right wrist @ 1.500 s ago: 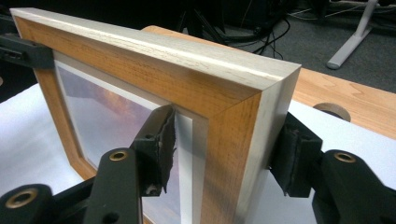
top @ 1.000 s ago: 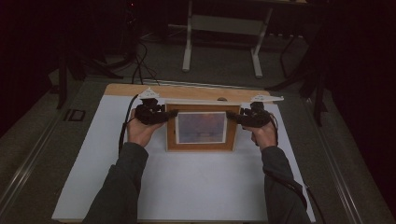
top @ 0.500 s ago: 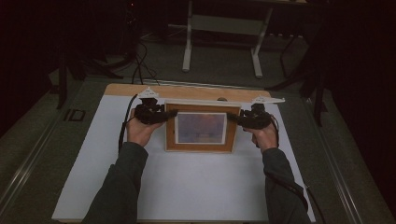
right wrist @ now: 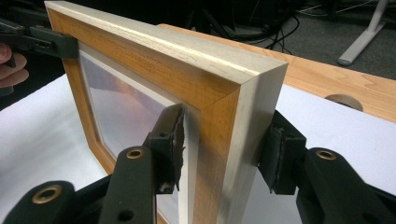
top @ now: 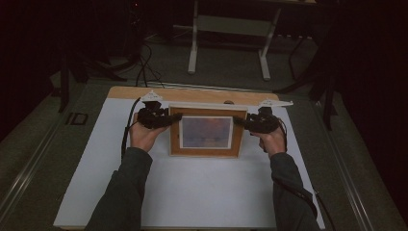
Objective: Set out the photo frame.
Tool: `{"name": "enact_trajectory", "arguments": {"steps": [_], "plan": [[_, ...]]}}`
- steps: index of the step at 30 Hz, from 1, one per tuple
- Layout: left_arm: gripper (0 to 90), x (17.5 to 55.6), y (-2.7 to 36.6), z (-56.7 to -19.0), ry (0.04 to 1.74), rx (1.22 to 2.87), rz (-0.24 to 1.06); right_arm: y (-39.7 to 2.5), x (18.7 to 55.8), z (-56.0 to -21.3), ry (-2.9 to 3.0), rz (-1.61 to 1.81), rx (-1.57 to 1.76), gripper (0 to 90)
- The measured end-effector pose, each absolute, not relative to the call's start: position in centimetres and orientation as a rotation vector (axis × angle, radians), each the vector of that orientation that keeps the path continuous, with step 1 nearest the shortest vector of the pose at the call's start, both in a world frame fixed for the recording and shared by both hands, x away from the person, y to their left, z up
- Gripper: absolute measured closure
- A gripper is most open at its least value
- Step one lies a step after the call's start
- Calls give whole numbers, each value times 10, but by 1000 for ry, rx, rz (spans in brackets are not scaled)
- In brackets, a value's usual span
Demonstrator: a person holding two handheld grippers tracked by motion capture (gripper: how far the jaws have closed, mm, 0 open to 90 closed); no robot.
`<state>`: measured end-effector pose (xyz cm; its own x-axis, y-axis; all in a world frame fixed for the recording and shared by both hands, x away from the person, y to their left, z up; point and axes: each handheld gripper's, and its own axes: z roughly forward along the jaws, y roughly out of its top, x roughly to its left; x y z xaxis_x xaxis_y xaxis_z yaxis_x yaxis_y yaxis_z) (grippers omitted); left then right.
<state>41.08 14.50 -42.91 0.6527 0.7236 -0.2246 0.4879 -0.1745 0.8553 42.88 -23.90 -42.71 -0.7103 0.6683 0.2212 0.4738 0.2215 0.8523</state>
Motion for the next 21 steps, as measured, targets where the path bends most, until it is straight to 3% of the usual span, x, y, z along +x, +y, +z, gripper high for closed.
{"name": "enact_trajectory", "arguments": {"steps": [21], "plan": [[539,409,150,-432,988,1800,250,-238,427,-429,2318,1462,1049,498]]}}
